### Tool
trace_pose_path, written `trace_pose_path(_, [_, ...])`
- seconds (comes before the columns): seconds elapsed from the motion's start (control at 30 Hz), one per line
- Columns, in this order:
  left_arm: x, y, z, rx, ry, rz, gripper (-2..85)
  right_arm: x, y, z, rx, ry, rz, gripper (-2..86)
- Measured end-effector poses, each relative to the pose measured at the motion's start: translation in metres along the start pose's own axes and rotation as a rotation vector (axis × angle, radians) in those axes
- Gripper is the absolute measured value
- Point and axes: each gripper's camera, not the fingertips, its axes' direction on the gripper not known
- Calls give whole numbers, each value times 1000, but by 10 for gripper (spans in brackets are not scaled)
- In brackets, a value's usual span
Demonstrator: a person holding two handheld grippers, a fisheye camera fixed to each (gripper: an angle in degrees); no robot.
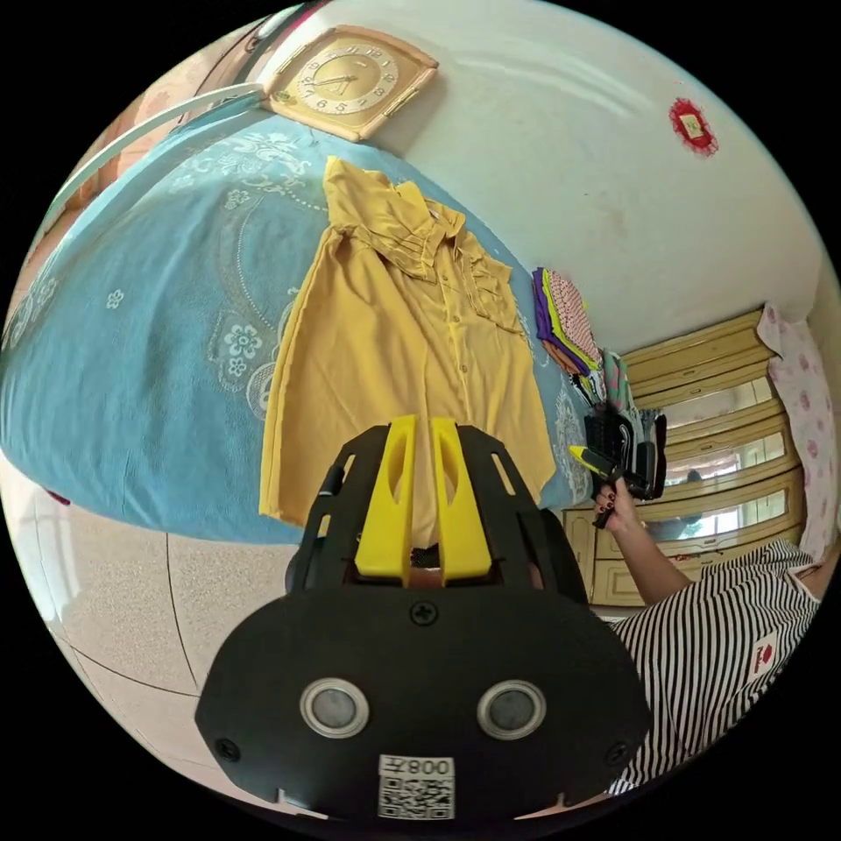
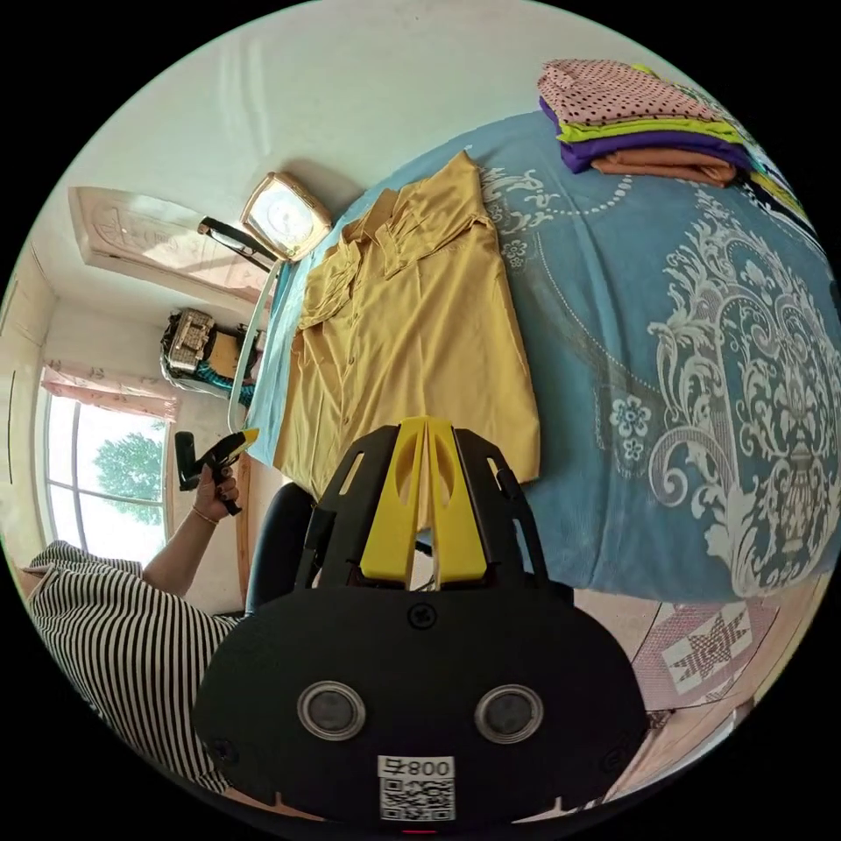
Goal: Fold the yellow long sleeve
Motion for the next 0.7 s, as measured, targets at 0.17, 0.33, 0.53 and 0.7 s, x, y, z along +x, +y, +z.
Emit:
trace_pose_path(0.17, [-24, 39, -29, 25, 1, -54, 62, 17, 50, -28, 19, -60, 44, 8])
trace_pose_path(0.33, [-48, 70, -40, -19, -48, -101, 70, 30, 78, -36, -8, -74, 77, 24])
trace_pose_path(0.53, [-71, 82, -48, -43, -84, -131, 79, 43, 97, -38, -38, -99, 128, 48])
trace_pose_path(0.7, [-88, 77, -54, -81, -134, -140, 88, 49, 101, -48, -20, -70, 159, 63])
